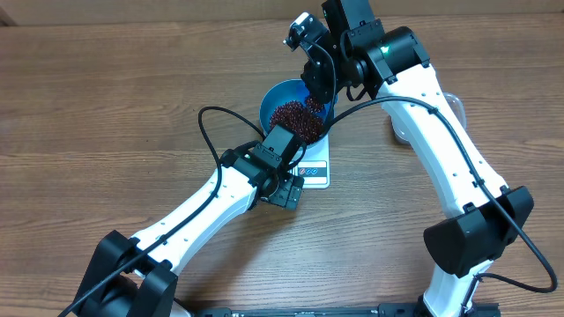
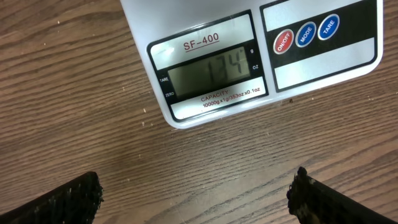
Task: Scoop item into bowl and weigh 150g on scale
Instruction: 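Tilt the blue cup slowly to trickle beans into the teal bowl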
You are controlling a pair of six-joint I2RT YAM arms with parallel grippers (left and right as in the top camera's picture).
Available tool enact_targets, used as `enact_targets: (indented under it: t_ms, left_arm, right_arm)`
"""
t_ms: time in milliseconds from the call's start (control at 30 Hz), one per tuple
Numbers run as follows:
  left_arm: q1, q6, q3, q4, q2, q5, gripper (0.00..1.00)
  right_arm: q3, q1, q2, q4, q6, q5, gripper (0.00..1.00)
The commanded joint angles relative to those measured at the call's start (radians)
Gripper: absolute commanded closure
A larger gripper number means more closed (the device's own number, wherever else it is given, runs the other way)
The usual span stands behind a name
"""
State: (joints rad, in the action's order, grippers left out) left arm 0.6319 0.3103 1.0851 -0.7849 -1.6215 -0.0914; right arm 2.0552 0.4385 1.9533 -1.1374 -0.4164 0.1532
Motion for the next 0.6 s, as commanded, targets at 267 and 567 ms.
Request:
enact_targets:
  t_ms: [267,567]
  left_arm:
    - [-0.011,-0.019,-0.010,0.000,-0.001,-0.013,0.00]
    - [-0.011,-0.019,-0.010,0.000,-0.001,-0.013,0.00]
  right_arm:
    - [0.026,-0.004,-0.021,0.009,-0.008,0.018,0.96]
    - [0.026,-0.008,-0.021,0.017,-0.012,0.082,0.96]
